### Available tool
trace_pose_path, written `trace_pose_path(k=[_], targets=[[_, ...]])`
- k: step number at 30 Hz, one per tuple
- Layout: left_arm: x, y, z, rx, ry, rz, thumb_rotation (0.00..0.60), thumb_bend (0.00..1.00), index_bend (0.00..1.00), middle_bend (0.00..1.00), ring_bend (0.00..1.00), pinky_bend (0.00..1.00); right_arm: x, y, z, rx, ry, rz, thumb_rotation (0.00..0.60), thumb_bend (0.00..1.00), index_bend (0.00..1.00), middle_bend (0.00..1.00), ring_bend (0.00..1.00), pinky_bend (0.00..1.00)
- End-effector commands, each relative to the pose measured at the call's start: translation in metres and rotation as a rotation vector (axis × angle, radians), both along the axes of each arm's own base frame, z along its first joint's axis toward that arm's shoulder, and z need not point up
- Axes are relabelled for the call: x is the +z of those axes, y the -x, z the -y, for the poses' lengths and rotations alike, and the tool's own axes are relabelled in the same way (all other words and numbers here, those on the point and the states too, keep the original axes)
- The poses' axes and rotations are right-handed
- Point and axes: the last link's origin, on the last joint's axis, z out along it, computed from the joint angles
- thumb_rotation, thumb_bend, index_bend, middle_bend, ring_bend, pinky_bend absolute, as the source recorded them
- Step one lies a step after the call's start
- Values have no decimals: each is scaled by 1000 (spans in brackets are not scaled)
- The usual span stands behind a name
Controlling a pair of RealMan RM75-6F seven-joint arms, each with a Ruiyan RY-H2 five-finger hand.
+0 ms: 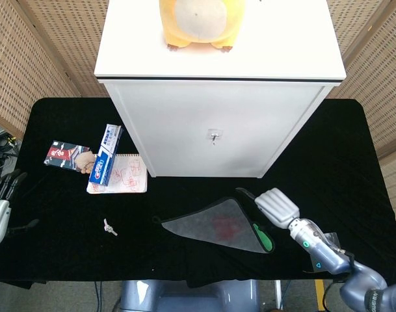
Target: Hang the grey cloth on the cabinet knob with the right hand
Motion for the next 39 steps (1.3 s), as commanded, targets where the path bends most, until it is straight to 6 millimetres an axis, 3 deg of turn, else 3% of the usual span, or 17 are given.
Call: trace_pose_path(k=[1, 8, 17, 29, 39], targets=[[0, 1, -1, 4, 1, -3, 600, 0, 0, 0, 0, 0, -23, -28, 11, -7, -81, 27, 600, 0, 105, 999, 1000, 1000], [0, 3, -5, 20, -1, -3, 600, 0, 0, 0, 0, 0, -70, -54, 25, -53, -178, 13, 600, 0, 146, 1000, 1000, 1000], [0, 7, -8, 38, 4, -6, 600, 0, 0, 0, 0, 0, -113, -78, 23, -47, -254, -26, 600, 0, 124, 1000, 1000, 1000], [-2, 11, -12, 58, 12, -11, 600, 0, 0, 0, 0, 0, -149, -93, 20, -50, -243, -79, 600, 0, 83, 1000, 1000, 1000], [-2, 11, -13, 63, 13, -14, 600, 0, 0, 0, 0, 0, -162, -98, 11, -49, -215, -112, 600, 0, 115, 1000, 1000, 1000]])
